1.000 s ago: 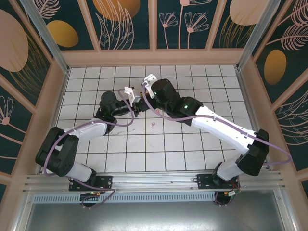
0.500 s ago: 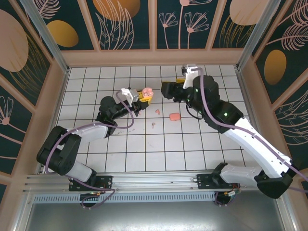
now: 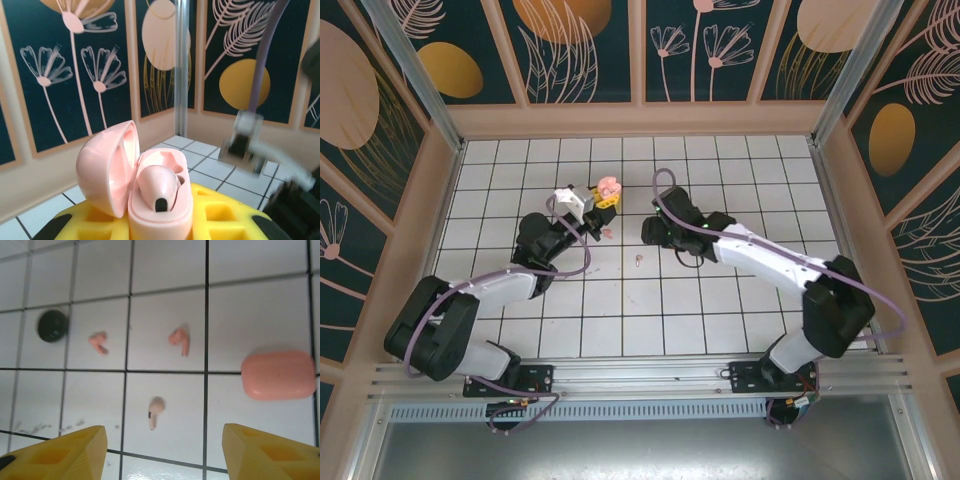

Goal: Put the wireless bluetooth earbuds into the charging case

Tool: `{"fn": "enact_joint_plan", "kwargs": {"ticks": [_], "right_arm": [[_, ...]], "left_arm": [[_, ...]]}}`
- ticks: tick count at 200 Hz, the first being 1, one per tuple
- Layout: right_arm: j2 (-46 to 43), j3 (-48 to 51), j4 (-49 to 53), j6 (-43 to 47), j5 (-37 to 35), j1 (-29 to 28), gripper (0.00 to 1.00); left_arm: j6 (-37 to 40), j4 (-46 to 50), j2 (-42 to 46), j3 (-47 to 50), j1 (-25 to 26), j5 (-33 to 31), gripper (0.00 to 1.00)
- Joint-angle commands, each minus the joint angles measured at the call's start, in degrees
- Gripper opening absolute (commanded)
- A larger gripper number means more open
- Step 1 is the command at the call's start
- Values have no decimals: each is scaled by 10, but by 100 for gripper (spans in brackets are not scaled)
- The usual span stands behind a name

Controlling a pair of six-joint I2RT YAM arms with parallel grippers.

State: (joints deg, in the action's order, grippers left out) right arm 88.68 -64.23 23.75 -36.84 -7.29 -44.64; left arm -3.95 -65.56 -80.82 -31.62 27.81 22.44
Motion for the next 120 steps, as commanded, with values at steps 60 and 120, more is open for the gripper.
{"fn": "enact_joint_plan", "kwargs": {"ticks": [60, 120], "right_arm": [[164, -86, 28, -86, 7, -49, 56], [224, -120, 56, -101, -21, -65, 48]], "left_arm": [[-4, -59, 49, 45, -2, -73, 0], [-6, -77, 65, 61, -9, -77, 0]]}}
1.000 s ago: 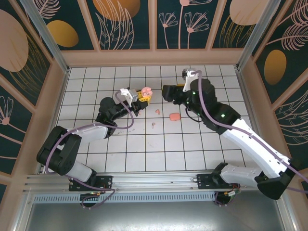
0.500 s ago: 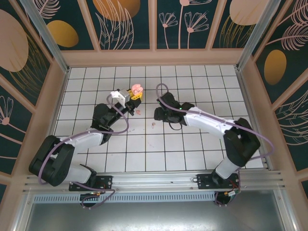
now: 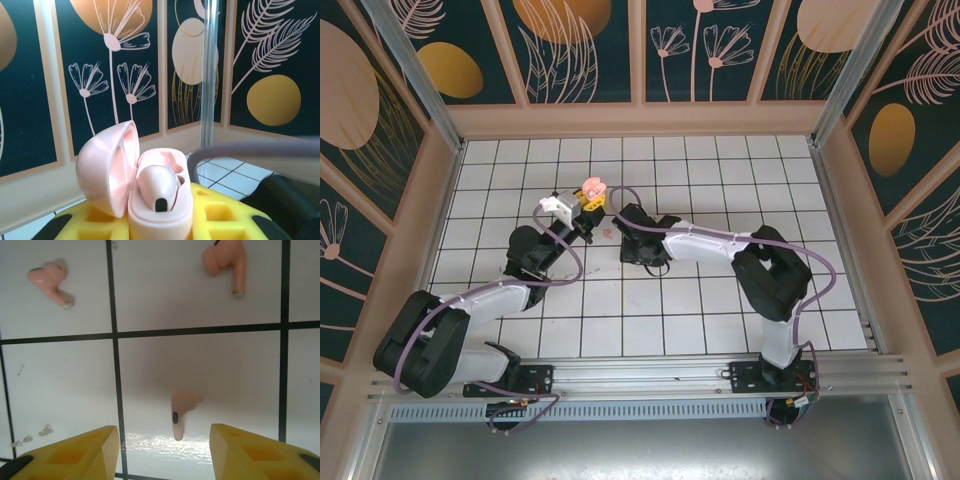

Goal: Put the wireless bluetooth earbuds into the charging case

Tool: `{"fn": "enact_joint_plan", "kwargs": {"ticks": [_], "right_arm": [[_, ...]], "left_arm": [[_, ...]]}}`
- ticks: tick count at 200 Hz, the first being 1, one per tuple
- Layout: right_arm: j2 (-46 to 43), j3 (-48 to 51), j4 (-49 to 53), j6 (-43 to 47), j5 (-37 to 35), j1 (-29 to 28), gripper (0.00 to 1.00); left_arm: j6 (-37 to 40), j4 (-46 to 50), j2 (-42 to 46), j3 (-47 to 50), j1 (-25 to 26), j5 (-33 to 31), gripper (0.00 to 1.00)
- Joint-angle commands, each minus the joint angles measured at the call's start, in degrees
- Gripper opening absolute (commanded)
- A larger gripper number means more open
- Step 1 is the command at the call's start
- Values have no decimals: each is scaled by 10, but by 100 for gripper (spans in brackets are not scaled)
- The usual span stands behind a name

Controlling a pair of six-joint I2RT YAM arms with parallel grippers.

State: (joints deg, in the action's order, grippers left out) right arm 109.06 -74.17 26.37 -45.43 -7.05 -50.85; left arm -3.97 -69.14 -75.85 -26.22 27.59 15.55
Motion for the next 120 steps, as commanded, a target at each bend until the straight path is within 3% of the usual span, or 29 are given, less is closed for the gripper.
{"fn": "enact_joint_plan", "kwargs": {"ticks": [1, 120], "right_arm": [[21, -21, 30, -15, -23, -3, 48], [72, -63, 46, -8, -44, 0, 42]], "left_arm": [[-6, -41, 16, 7, -7, -8, 0], [-18, -62, 10, 14, -16, 9, 0]]}}
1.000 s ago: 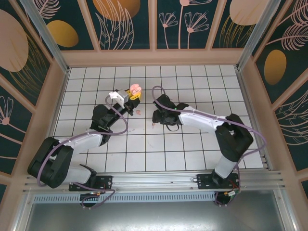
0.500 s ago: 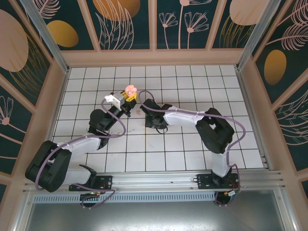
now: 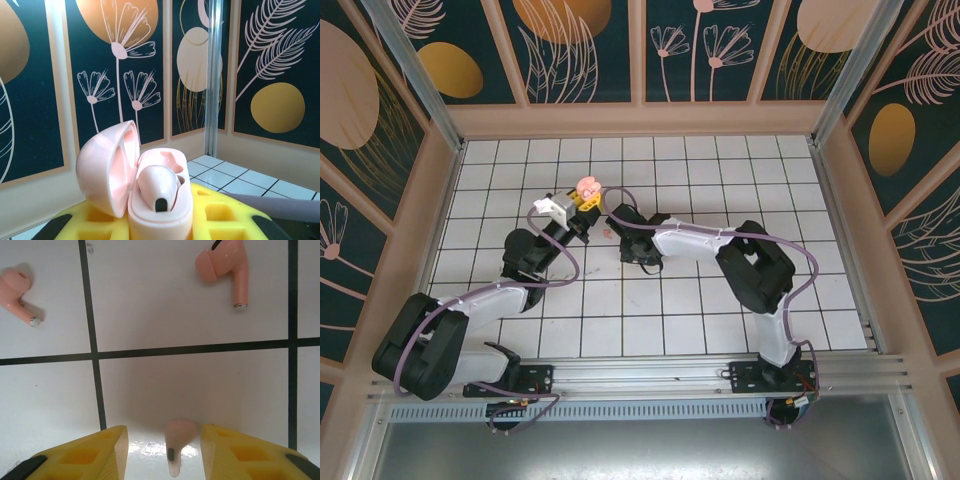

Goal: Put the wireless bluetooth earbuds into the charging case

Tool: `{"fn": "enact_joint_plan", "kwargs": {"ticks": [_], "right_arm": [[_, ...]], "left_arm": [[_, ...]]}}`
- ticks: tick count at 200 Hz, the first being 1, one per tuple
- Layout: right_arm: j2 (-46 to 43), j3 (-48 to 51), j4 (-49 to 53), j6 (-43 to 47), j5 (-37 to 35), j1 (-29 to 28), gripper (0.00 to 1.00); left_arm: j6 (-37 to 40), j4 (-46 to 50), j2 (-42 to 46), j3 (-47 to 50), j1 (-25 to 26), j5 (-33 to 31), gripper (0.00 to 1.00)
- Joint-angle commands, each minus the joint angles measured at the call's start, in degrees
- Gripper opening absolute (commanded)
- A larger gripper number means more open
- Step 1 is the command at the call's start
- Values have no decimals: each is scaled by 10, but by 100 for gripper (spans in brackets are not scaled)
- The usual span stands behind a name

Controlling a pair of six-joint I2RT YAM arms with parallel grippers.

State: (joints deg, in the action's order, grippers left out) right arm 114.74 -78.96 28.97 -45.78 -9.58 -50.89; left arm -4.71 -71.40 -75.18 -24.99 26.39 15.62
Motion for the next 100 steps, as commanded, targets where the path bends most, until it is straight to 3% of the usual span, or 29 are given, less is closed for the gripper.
{"fn": "enact_joint_plan", "kwargs": {"ticks": [1, 100], "right_arm": [[15, -15, 20, -5, -19, 1, 42], [29, -8, 10, -1, -15, 8, 37]], "left_arm": [[-11, -39, 3, 1, -5, 9, 0], [-15, -40, -3, -1, -6, 13, 0]]}}
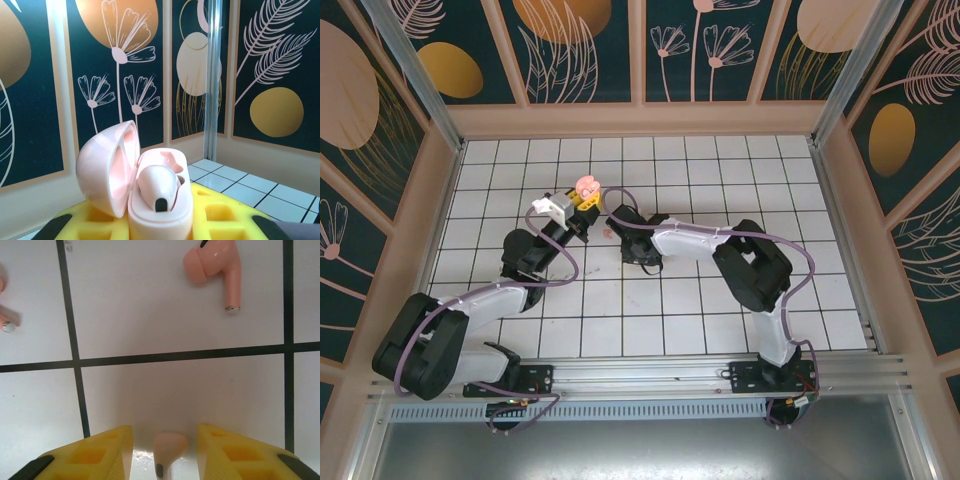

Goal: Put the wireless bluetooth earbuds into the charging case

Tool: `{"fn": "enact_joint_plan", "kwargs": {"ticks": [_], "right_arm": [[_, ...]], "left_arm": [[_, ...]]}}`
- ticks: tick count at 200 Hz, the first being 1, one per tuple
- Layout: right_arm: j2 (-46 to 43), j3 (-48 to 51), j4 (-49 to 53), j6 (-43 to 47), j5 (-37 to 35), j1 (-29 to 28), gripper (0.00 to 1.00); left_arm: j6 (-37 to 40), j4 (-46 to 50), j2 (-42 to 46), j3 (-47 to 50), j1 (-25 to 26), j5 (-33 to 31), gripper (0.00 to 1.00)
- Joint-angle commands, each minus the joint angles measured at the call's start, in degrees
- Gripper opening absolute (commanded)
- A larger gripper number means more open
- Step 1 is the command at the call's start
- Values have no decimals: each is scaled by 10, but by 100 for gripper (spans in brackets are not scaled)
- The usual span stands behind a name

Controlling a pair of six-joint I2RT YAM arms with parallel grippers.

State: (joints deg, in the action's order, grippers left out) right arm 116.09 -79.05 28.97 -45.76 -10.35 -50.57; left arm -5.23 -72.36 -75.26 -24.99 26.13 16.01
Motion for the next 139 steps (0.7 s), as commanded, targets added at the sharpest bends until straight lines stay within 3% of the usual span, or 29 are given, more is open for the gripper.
{"fn": "enact_joint_plan", "kwargs": {"ticks": [1, 64, 139], "right_arm": [[16, -8, 10, -1, -7, 5, 37], [27, -9, 7, 1, -5, 6, 32], [19, -9, 13, 10, -10, -1, 18]], "left_arm": [[-10, -30, -2, -1, -4, 10, 0], [-11, -30, -6, -2, -4, 11, 0], [-14, -29, -7, -3, -4, 12, 0]]}}
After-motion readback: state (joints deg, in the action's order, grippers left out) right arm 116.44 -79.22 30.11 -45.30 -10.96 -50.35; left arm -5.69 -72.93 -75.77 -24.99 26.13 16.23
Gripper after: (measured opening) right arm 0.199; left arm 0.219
